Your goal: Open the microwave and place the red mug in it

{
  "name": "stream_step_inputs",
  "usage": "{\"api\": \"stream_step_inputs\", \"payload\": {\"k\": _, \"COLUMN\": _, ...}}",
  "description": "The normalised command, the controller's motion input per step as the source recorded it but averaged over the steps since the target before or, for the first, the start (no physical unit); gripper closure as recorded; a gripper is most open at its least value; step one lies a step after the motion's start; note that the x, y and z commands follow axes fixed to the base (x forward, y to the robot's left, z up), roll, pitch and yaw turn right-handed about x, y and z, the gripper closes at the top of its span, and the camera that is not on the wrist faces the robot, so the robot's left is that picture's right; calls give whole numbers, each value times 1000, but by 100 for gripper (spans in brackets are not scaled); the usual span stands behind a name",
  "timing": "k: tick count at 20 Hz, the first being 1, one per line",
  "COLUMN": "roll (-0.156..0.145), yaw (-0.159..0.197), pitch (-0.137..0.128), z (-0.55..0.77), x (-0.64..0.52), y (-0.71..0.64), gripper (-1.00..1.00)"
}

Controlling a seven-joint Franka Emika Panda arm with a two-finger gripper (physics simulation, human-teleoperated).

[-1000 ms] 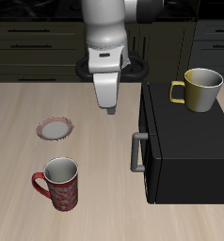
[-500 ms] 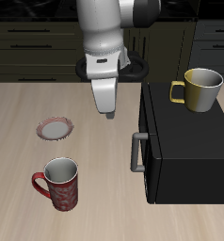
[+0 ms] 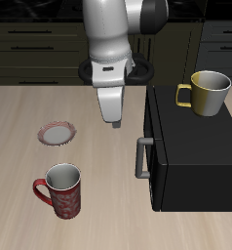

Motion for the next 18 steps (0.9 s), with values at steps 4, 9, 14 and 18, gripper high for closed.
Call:
{"api": "stream_step_inputs", "payload": {"k": 4, "roll": 22, "yaw": 9, "pitch": 22, "z": -280, "x": -17, "y": 67, "gripper": -100}}
{"api": "stream_step_inputs", "payload": {"k": 9, "roll": -8, "yaw": 12, "pitch": -6, "z": -225, "x": 42, "y": -8, "gripper": -100}}
{"api": "stream_step_inputs", "payload": {"k": 14, "roll": -3, "yaw": 14, "pitch": -2, "z": -201, "x": -9, "y": -15, "gripper": -100}}
{"api": "stream_step_inputs", "payload": {"k": 18, "roll": 11, "yaw": 53, "pitch": -17, "z": -161, "x": 5, "y": 29, "gripper": -100}}
